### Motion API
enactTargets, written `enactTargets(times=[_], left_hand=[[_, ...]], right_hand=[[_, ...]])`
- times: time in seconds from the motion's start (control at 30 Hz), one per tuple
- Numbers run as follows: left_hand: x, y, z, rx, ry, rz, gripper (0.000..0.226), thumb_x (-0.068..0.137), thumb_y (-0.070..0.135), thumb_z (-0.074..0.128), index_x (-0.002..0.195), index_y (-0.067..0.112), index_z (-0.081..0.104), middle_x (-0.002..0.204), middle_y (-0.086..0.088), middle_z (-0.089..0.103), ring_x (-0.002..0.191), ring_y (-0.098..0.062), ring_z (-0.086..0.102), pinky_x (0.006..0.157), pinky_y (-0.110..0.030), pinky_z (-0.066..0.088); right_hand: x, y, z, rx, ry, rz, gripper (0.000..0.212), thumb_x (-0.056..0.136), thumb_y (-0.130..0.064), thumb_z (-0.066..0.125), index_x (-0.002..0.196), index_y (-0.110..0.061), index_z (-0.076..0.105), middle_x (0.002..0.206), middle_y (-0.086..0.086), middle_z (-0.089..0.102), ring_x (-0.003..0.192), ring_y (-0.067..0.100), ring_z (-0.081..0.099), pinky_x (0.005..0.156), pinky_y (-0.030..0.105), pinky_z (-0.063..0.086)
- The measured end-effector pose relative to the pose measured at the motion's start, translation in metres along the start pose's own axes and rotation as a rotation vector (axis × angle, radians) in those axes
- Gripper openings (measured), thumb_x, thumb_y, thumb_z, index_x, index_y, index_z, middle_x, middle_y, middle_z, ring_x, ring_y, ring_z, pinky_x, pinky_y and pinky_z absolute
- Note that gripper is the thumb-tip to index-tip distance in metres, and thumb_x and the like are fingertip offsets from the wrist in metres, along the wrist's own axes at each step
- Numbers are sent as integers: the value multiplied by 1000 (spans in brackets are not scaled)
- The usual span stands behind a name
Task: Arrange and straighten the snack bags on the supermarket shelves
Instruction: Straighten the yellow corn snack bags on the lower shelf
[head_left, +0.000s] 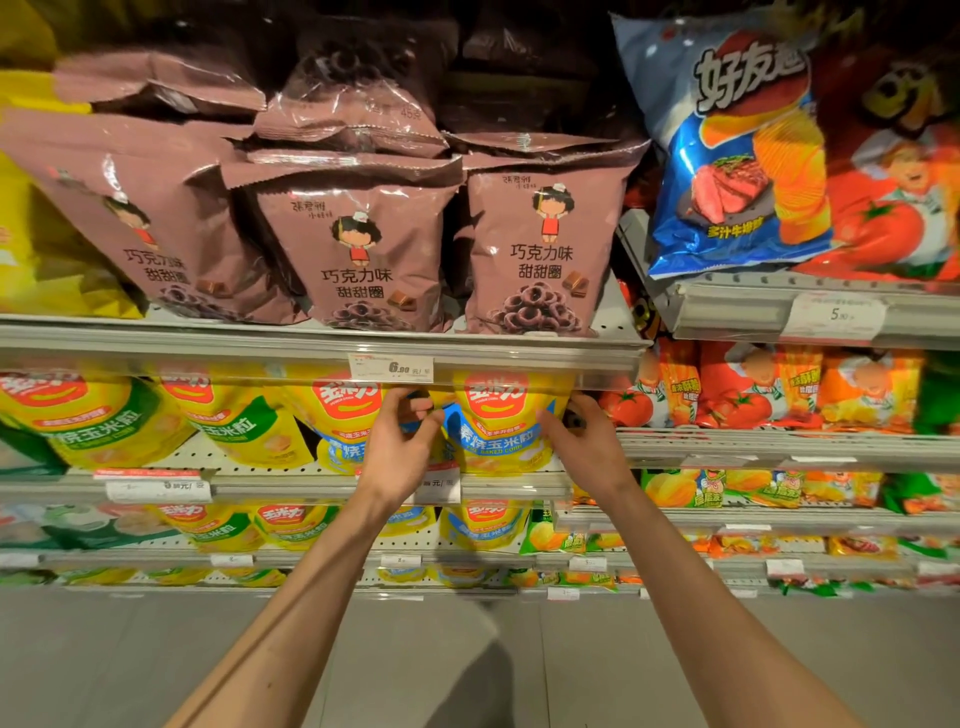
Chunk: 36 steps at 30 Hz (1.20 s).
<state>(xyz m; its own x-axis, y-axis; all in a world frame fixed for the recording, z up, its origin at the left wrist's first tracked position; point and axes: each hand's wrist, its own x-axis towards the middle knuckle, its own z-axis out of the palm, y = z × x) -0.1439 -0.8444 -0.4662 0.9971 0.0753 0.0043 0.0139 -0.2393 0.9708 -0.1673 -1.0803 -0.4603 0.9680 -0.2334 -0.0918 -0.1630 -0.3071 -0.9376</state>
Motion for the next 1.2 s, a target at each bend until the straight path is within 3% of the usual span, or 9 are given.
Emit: enactTargets(times=[0.17, 0.23, 0.4, 0.53, 0.63, 0.83, 0.97, 1.13, 1.2], left_hand=[[-13, 7, -3, -10, 81, -15, 24, 99, 15, 65, 122, 10, 58, 103, 1, 70, 92, 4, 64, 73, -9, 49], [-23, 9, -5, -24, 120, -35, 19, 100, 14, 63, 118, 9, 59, 102, 4, 68, 91, 3, 63, 71, -5, 46], [-53, 21, -14, -79, 104, -40, 12, 99, 18, 67, 110, 17, 63, 99, 1, 71, 97, -14, 68, 80, -16, 50], [-77, 38, -24, -85, 82, -34, 10, 98, 27, 68, 106, 25, 64, 106, 5, 70, 94, -10, 68, 87, -32, 54], [-93, 48, -32, -106, 56, -25, 11, 97, 32, 68, 105, 26, 63, 113, -3, 70, 98, -15, 69, 91, -38, 55], [-106, 64, -29, -175, -53, -50, 15, 97, 27, 69, 111, 27, 65, 92, 10, 72, 100, -17, 71, 94, -44, 54], [-110, 83, -10, -238, -122, 7, 15, 97, 24, 68, 111, 25, 64, 99, -10, 70, 99, -36, 67, 92, -44, 53], [-111, 109, 21, -259, -177, 75, 15, 96, 19, 68, 110, 17, 65, 88, 0, 73, 99, -29, 69, 100, -50, 51], [-113, 119, 34, -267, -186, 93, 16, 95, 20, 68, 111, 16, 65, 86, 10, 72, 93, -16, 72, 96, -47, 53]], right_hand=[[-13, 3, -10, 59, 25, 27, 37, 96, -32, 68, 130, -19, 61, 118, -4, 70, 107, 21, 68, 97, 48, 54], [-20, 5, -14, 87, 43, 41, 28, 96, -30, 68, 122, -21, 62, 114, 1, 70, 106, 25, 69, 97, 50, 55], [-52, 5, -30, 91, 50, 44, 11, 99, -18, 64, 105, -10, 69, 98, 7, 74, 80, 13, 71, 80, 36, 58], [-78, 6, -34, 140, 80, 37, 10, 98, -18, 65, 102, -11, 71, 90, 2, 76, 85, 15, 71, 77, 28, 55], [-96, 1, -37, 166, 91, 40, 10, 99, -11, 63, 105, -8, 70, 90, 2, 75, 77, 1, 70, 65, 14, 53], [-134, -16, -56, 208, 192, 92, 9, 99, -13, 62, 101, -16, 71, 89, 4, 76, 78, 19, 72, 67, 21, 57], [-157, -24, -80, 170, 265, 88, 12, 100, -17, 60, 105, -16, 71, 90, -1, 77, 77, 14, 72, 74, 29, 57], [-170, -25, -114, 167, 354, 65, 12, 101, -17, 60, 101, -14, 71, 92, 3, 77, 82, 18, 74, 75, 28, 59], [-171, -26, -131, 176, 380, 54, 12, 102, -17, 60, 101, -13, 72, 90, 2, 77, 81, 18, 73, 70, 23, 58]])
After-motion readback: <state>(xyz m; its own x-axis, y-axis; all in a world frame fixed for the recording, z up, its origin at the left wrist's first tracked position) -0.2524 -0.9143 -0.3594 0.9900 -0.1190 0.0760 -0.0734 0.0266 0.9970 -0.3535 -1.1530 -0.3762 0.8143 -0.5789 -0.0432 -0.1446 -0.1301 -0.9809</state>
